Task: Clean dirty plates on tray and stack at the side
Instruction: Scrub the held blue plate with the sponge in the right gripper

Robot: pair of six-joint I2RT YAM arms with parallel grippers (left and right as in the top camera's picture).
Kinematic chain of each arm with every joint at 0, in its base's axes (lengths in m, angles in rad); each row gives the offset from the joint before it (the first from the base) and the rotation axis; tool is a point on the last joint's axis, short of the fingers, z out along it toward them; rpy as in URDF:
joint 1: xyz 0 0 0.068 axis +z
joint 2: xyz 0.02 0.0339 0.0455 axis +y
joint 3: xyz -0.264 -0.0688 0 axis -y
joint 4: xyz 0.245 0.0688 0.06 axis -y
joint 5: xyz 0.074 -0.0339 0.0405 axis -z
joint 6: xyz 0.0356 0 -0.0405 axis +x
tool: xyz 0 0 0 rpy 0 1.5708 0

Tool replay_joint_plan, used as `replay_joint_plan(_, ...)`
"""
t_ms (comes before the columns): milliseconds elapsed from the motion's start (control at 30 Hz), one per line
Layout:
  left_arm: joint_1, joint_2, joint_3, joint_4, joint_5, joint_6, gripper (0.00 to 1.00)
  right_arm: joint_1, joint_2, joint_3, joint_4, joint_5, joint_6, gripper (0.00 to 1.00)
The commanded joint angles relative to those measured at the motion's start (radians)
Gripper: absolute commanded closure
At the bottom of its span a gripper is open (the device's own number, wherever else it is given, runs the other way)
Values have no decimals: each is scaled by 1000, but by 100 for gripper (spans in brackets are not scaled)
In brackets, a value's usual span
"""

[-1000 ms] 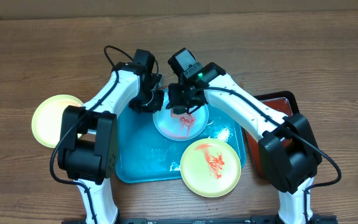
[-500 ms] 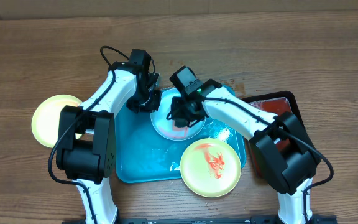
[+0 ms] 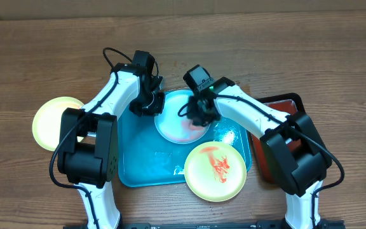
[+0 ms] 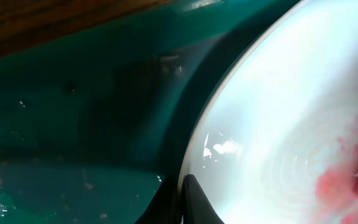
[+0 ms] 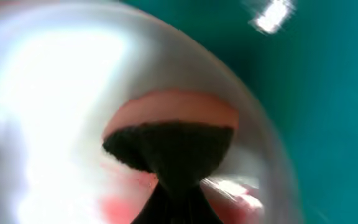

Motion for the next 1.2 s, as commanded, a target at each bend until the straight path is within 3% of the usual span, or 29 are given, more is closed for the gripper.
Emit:
replay_joint_plan(0,5,16,0,-5,5,-8,95,34,6,-2,143,-216,-88,96)
replay_joint_plan(367,5,16,0,-9,5,-16,96,102,102,-2,164,-270,22,96)
replay_joint_plan(733,5,16,0,-21,5,-24,96,-16,102,-1,44,13,176,96)
replay_joint_plan(1167,5,16,0,-19,4,-39,95,-142,102,0,-135,21,219,96)
